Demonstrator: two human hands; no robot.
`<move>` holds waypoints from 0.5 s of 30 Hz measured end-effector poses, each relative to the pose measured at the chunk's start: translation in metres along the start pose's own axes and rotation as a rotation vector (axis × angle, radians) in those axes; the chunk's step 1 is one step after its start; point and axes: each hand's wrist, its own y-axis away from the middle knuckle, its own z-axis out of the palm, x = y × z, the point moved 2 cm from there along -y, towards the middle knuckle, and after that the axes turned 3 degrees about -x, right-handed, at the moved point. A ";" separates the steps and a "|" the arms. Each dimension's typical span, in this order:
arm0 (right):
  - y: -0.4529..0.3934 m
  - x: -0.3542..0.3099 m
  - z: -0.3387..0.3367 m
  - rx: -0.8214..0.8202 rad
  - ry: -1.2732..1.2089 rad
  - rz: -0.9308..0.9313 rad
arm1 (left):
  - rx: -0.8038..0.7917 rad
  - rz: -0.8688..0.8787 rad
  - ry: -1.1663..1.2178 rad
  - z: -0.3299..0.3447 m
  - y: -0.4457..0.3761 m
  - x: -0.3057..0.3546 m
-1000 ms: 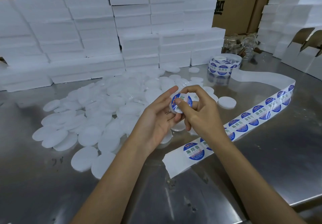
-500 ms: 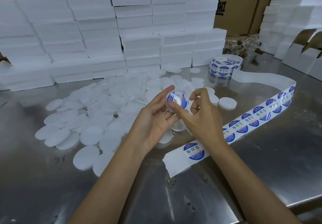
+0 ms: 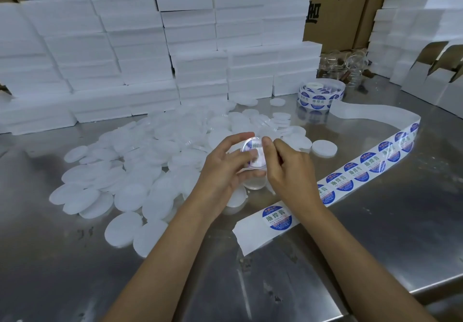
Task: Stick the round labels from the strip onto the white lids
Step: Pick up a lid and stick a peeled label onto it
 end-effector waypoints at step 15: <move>0.012 0.005 0.001 -0.198 0.108 0.046 | 0.266 0.037 -0.077 0.002 0.004 0.003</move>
